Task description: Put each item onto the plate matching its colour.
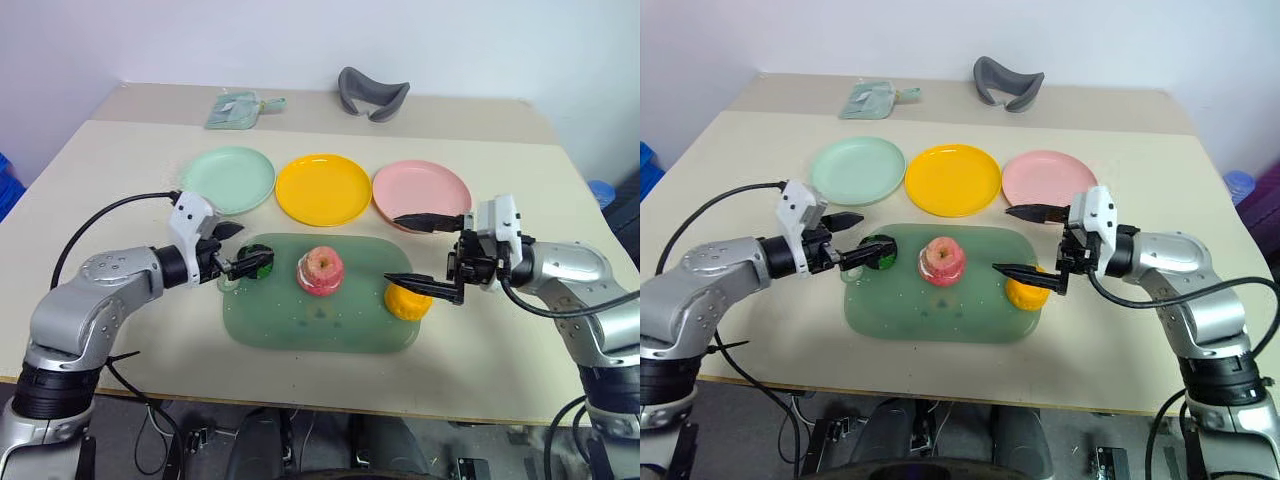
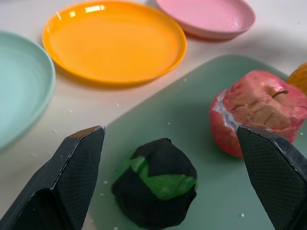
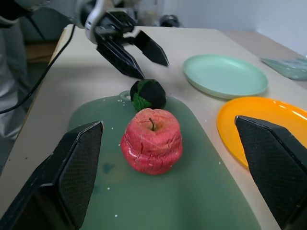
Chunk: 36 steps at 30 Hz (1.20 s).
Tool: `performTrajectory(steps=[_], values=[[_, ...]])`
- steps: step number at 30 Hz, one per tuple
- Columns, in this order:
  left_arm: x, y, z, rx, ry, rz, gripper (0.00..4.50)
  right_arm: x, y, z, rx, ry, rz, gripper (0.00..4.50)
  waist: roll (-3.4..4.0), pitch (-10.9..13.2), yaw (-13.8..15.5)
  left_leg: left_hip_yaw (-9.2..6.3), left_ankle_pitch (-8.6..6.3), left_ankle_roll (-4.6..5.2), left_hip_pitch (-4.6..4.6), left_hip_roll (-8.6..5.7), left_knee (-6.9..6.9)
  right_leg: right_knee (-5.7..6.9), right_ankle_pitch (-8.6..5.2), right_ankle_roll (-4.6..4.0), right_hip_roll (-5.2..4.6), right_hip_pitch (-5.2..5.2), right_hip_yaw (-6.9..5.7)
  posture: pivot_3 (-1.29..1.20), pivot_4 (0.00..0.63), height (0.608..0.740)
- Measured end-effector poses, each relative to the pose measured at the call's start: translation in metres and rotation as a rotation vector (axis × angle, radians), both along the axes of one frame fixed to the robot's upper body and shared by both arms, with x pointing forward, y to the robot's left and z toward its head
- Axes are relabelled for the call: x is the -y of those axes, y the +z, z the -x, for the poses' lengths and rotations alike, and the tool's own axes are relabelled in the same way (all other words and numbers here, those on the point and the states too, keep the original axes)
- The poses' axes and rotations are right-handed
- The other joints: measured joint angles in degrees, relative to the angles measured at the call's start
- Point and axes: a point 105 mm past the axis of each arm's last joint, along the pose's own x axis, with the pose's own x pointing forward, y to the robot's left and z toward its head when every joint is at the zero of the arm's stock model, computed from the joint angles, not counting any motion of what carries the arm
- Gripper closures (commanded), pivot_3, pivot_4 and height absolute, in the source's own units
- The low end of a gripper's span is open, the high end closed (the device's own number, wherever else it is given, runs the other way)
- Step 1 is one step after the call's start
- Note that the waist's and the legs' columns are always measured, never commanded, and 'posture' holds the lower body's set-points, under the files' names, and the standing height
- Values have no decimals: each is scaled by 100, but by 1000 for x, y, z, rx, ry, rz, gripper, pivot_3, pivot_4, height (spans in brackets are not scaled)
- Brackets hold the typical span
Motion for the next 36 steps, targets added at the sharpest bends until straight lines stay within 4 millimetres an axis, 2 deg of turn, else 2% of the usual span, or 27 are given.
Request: performTrajectory(steps=[7,14,17,21,26,30,34,36], values=[[-1,-21,-4,-79,43,-33,0,-6,-4,-2,-5,45,11,19,0,0,36,3,0,0,0,0,1,-1,0,0,-1,0,0,0,150,740],[-11,-39,-12,-117,109,-72,0,-3,-7,-3,6,45,20,19,0,0,59,4,0,0,0,-1,2,-1,0,0,-2,0,0,0,150,740],[-2,-51,-16,-147,110,-45,851,-3,-7,-3,13,46,20,0,-1,0,69,4,0,0,-1,-1,5,0,0,1,-2,1,-1,0,150,740],[5,-49,-23,-121,105,-36,2660,-2,-6,-4,17,44,18,0,-1,0,63,4,0,0,-1,-1,5,0,0,1,-1,1,-1,0,150,740],[6,-49,-28,-90,147,-33,2660,-1,-7,-5,10,34,16,0,-1,0,57,4,0,0,-1,0,5,1,0,1,-1,0,-1,0,150,740],[-2,-36,-45,-40,284,41,2660,-1,-7,-7,14,28,15,0,-2,1,77,2,0,0,-1,0,10,3,1,1,-2,2,-2,0,150,740],[-10,11,-79,85,471,207,2660,-6,3,-12,54,25,4,0,-11,5,77,0,0,1,-3,-2,14,1,2,3,-3,6,-4,0,150,740],[-13,29,-94,121,550,277,2660,-6,5,-15,58,18,-3,0,-10,5,76,1,0,1,-2,-1,11,2,2,3,-2,5,-5,0,150,740]])
